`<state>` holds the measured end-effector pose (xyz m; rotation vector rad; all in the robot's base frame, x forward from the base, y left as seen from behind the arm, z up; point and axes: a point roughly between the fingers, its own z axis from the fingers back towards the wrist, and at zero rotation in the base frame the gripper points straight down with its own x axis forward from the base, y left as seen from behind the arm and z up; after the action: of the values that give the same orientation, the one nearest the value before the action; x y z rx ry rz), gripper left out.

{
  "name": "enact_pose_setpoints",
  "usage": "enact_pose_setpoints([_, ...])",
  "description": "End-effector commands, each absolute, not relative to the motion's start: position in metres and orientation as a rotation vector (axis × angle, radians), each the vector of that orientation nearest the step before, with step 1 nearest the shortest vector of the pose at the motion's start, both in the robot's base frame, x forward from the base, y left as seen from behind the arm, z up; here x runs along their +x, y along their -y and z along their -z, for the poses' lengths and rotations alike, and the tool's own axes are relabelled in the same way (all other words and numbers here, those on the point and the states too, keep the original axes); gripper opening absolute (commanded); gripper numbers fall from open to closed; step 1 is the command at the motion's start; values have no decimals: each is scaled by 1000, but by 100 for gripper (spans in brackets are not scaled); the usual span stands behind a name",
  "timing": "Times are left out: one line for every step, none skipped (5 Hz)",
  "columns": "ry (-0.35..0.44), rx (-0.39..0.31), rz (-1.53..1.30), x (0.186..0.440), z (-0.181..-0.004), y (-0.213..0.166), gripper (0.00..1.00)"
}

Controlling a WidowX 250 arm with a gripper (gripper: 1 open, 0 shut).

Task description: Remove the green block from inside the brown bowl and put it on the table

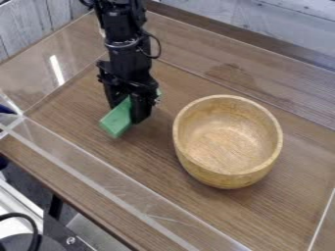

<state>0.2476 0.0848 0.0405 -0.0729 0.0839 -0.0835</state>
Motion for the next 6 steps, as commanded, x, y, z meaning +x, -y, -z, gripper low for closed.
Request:
enact_pose_setpoints([-48,-66,82,255,-50,-87,0])
enact_pose_setpoints([-50,-72,76,256,-49,-88,0])
enact_pose_setpoints([-50,-76,69,256,-54,-88,100])
enact_pose_setpoints([-39,-82,63,257,-62,-88,100])
enact_pose_setpoints([-21,-86,60,258,-71,-88,100])
enact_pose_setpoints([21,-94,58,262,-91,-87,100])
